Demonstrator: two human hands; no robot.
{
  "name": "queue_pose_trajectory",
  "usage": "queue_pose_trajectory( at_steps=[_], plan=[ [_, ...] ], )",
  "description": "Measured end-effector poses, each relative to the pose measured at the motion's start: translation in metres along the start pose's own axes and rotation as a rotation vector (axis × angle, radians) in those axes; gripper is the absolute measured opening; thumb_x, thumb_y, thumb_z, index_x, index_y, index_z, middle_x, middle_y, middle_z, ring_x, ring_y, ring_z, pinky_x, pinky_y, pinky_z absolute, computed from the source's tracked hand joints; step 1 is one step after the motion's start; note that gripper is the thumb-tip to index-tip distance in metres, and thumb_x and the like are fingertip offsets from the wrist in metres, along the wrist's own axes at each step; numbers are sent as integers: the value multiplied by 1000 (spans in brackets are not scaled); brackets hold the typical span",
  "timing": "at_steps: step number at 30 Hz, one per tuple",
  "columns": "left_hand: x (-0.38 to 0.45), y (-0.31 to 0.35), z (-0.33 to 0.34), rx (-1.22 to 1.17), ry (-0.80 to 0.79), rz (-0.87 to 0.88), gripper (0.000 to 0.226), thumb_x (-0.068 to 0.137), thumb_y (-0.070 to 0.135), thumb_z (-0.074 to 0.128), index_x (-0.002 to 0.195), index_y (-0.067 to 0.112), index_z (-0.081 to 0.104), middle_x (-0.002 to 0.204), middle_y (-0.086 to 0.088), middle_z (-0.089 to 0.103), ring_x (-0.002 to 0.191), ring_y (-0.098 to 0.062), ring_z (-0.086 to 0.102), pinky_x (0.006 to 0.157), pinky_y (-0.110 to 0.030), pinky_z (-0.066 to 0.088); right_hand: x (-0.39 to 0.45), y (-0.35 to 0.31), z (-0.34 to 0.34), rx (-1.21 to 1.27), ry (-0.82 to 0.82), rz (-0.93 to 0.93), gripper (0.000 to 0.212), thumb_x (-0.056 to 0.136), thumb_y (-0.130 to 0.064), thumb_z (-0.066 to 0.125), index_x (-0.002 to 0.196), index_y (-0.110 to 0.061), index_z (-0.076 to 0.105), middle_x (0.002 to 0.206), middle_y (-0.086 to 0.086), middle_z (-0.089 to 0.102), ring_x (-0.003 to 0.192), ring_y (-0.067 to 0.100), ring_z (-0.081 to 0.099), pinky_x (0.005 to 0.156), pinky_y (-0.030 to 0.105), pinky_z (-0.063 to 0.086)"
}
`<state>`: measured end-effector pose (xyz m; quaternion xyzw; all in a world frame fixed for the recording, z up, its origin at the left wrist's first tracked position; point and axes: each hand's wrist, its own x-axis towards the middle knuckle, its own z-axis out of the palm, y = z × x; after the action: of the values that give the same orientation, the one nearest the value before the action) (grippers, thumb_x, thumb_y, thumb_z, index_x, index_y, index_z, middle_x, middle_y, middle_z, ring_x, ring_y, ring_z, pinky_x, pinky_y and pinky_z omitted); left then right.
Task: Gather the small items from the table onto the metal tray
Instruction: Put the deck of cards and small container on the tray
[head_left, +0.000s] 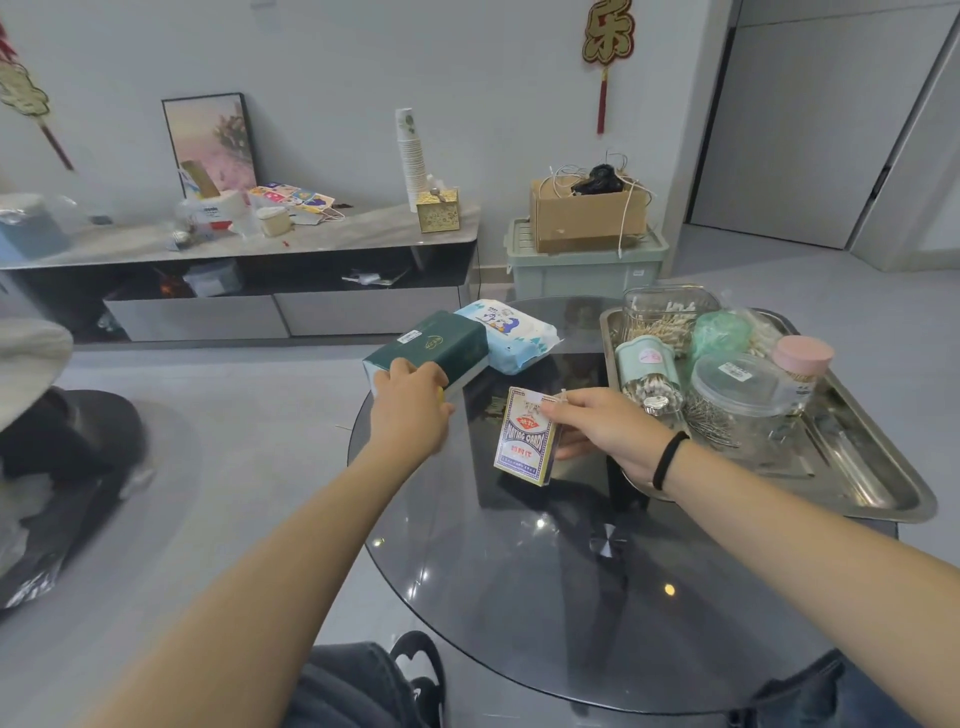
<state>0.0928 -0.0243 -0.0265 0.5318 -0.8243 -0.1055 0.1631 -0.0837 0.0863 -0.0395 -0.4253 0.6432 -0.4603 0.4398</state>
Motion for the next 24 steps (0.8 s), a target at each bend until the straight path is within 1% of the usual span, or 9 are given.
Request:
queue_pose_trajectory(
  at_steps=[4, 6, 10, 12, 15, 18, 19, 22, 24],
  plan=[
    [-6, 10, -4, -141, -41, -8, 38, 81, 10, 60, 117, 18, 63, 121, -11, 52, 108, -31, 54, 79, -30, 44, -9, -3, -8, -19, 20, 11, 18, 93, -18, 54, 98, -6, 65, 92, 7, 71, 77, 15, 69, 63, 21, 57],
    [-10, 23, -9, -243, -38, 29, 39, 80, 11, 61, 118, 17, 64, 121, -6, 60, 107, -25, 57, 79, -27, 43, -18, -8, -16, -63, 52, 12, 18, 92, -19, 54, 95, -5, 65, 90, 7, 71, 76, 16, 69, 59, 20, 57],
    [-10, 72, -23, -504, -74, 124, 35, 79, 19, 67, 114, 19, 68, 103, 4, 66, 91, -11, 59, 70, -19, 44, -41, -18, -49, -217, 351, -63, 24, 90, -23, 55, 83, -3, 65, 82, 13, 70, 69, 23, 65, 64, 36, 56],
    [-10, 99, -23, -556, -110, 199, 35, 79, 20, 68, 115, 22, 67, 100, 7, 64, 91, -10, 60, 75, -21, 47, -53, -18, -73, -267, 460, -72, 28, 88, -24, 54, 80, 1, 62, 79, 16, 69, 69, 29, 64, 65, 39, 54],
    [-11, 134, -11, -572, -179, 307, 38, 78, 18, 71, 116, 21, 67, 103, 7, 65, 93, -9, 60, 83, -24, 49, -70, -13, -105, -313, 507, -11, 29, 88, -25, 54, 79, 2, 62, 81, 18, 69, 70, 31, 65, 64, 41, 54],
    [-14, 166, 7, -518, -293, 463, 45, 76, 18, 74, 120, 19, 65, 114, 4, 67, 97, -7, 59, 88, -21, 46, -91, -3, -132, -341, 526, 74, 23, 90, -22, 53, 71, -9, 58, 75, 7, 65, 62, 16, 60, 49, 21, 48],
    [-15, 173, 12, -481, -339, 513, 46, 76, 18, 74, 122, 19, 64, 115, 5, 65, 98, -5, 58, 88, -19, 43, -94, 1, -139, -342, 537, 88, 23, 89, -22, 53, 72, -8, 59, 74, 8, 65, 62, 18, 61, 51, 22, 50],
    [-18, 183, 30, -366, -406, 603, 44, 79, 19, 70, 123, 18, 63, 121, 3, 63, 107, -10, 59, 90, -17, 40, -101, 11, -148, -198, 494, 151, 20, 90, -18, 53, 82, -3, 63, 83, 13, 68, 73, 28, 67, 73, 42, 58],
    [-17, 183, 43, -254, -386, 652, 43, 80, 20, 67, 122, 19, 63, 124, 1, 61, 113, -14, 58, 93, -18, 39, -102, 16, -148, -70, 490, 180, 17, 90, -14, 51, 79, -4, 61, 87, 15, 69, 79, 30, 68, 75, 47, 58]
  ],
)
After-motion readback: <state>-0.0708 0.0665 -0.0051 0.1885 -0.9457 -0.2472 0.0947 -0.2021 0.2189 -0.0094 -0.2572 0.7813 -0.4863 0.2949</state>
